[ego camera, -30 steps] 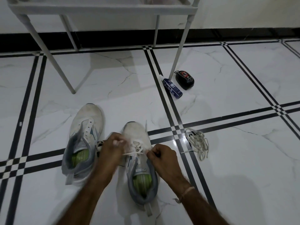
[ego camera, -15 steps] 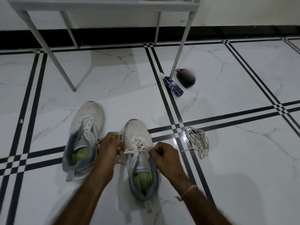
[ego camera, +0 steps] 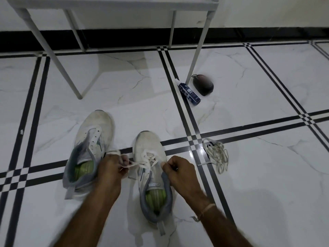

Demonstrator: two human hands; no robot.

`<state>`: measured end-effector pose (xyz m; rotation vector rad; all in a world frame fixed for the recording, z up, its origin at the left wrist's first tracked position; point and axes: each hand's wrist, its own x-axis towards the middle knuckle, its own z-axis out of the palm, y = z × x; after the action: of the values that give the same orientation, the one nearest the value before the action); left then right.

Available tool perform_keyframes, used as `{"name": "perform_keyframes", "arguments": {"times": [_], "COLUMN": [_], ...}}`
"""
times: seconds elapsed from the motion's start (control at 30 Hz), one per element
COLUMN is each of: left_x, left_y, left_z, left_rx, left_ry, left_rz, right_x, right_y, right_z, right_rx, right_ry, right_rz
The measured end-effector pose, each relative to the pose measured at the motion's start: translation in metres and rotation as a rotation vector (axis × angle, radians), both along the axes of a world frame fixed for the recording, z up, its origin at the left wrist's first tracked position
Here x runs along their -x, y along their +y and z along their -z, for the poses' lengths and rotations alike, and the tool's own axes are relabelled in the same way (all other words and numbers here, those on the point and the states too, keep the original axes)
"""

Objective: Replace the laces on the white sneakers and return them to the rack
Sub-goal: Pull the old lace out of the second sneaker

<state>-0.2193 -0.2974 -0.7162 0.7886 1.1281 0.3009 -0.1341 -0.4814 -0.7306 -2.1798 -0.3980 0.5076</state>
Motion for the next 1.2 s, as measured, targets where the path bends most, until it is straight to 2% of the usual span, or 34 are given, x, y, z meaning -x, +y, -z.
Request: {"name": "perform_keyframes", "arguments": {"times": [0.1, 0.13, 0.2, 0.37, 0.4, 0.47, 0.53, 0.63, 0.67, 0.77, 0.8, 0.87, 1.0, 1.03, 1.13, 1.17, 1.2], "left_x": [0.009, 0.013, 0.018, 0.034, 0.035, 0.032, 0.03, 0.029, 0.03, 0.029, 0.034, 0.034, 0.035, 0.034, 0.032, 0.032, 0.032], "left_y": [-0.018, -0.022, -0.03, -0.023, -0.023, -0.027, -0.03, -0.028, -0.026, -0.023, -0.019, -0.019, -0.022, -0.023, -0.022, -0.022, -0.022], "left_z": [0.006, 0.009, 0.008, 0.016, 0.013, 0.001, -0.001, -0.003, -0.003, -0.002, -0.002, 0.002, 0.008, 0.009, 0.01, 0.011, 0.012], "left_rx": [-0.709, -0.867, -1.068, -0.894, -0.857, -0.727, -0.73, -0.795, -0.808, -0.801, -0.77, -0.731, -0.733, -0.722, -0.681, -0.674, -0.663], "left_ry": [0.289, 0.363, 0.4, 0.198, 0.162, 0.103, 0.114, 0.131, 0.126, 0.13, 0.128, 0.109, 0.094, 0.093, 0.08, 0.077, 0.072], "left_rz": [0.402, 0.511, 0.566, 0.278, 0.315, 0.53, 0.692, 0.65, 0.643, 0.643, 0.609, 0.601, 0.598, 0.602, 0.607, 0.601, 0.591], "right_x": [0.001, 0.0, -0.004, -0.009, -0.01, -0.011, -0.009, -0.006, -0.007, -0.014, -0.012, -0.007, -0.006, -0.008, -0.01, -0.008, -0.008], "right_y": [0.002, 0.003, 0.006, 0.009, 0.009, 0.012, 0.017, 0.026, 0.026, 0.013, 0.014, 0.009, 0.015, 0.017, 0.022, 0.023, 0.022], "right_z": [-0.004, -0.005, -0.005, -0.007, -0.007, -0.007, -0.008, -0.012, -0.015, -0.02, -0.021, -0.019, -0.015, -0.014, -0.012, -0.009, -0.011], "right_rx": [-0.056, -0.074, -0.079, 0.037, 0.061, 0.096, 0.135, 0.173, 0.088, -0.425, -0.489, -0.463, -0.168, -0.1, 0.048, 0.024, -0.087], "right_ry": [0.004, -0.001, -0.024, -0.064, -0.062, -0.069, -0.089, -0.106, 0.008, 0.669, 0.749, 0.711, 0.17, 0.087, -0.01, 0.049, 0.215], "right_rz": [-0.093, -0.137, -0.202, -0.341, -0.354, -0.374, -0.371, -0.351, -0.287, 0.056, 0.097, 0.098, -0.246, -0.308, -0.421, -0.38, -0.268]}}
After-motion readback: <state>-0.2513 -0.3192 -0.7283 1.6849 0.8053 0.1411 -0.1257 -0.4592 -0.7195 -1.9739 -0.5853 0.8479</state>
